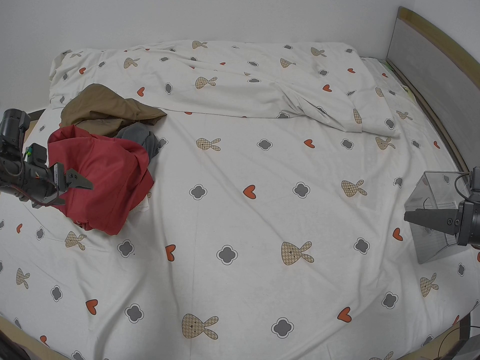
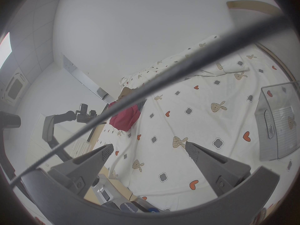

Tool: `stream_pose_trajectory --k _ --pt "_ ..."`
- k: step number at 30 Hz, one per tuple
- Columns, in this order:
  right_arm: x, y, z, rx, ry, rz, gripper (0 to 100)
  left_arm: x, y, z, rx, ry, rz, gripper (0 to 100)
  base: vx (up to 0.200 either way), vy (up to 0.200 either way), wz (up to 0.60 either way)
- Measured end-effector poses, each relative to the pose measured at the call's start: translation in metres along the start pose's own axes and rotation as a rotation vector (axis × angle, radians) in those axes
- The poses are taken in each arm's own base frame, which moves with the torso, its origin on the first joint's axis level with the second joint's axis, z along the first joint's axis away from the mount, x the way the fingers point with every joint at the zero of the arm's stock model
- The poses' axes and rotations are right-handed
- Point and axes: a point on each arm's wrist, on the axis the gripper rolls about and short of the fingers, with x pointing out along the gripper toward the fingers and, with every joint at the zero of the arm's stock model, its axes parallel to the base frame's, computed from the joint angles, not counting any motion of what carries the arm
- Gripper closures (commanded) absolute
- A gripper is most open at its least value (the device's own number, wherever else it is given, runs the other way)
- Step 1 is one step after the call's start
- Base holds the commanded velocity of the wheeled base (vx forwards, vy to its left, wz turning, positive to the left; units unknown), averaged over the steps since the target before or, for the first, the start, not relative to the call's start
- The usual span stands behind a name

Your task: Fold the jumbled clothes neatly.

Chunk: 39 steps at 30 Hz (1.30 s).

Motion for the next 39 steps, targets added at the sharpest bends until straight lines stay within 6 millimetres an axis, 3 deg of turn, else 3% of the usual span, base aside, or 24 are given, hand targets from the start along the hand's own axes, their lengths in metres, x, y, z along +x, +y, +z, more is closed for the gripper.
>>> stream_pose_trajectory --k 10,18,24,37,38,39 --pt "-0.003 0.002 0.000 -0.009 -0.011 0.005 0 0.054 0.023 0.043 -0.006 -0.050 0.119 0 0.000 0.000 0.00" --pt "-0.004 0.003 0.000 -0.014 -0.015 0.010 0 0.047 0.043 0.089 -0.009 -0.197 0.170 0 0.000 0.000 0.00" --pt "-0.004 0.004 0.000 -0.016 -0.014 0.014 0 0.039 0.058 0.110 -0.014 -0.279 0.198 0 0.000 0.000 0.00" --pt "-0.004 0.004 -0.001 -0.017 -0.010 0.018 0 0.073 0.082 0.135 -0.011 -0.310 0.213 0 0.000 0.000 0.00" --pt "-0.004 0.005 -0.001 -0.017 -0.010 0.018 0 0.078 0.084 0.135 -0.008 -0.303 0.214 100 0.000 0.000 0.00" --pt "-0.004 0.005 -0.001 -0.017 -0.010 0.019 0 0.082 0.086 0.135 -0.006 -0.297 0.215 100 0.000 0.000 0.00"
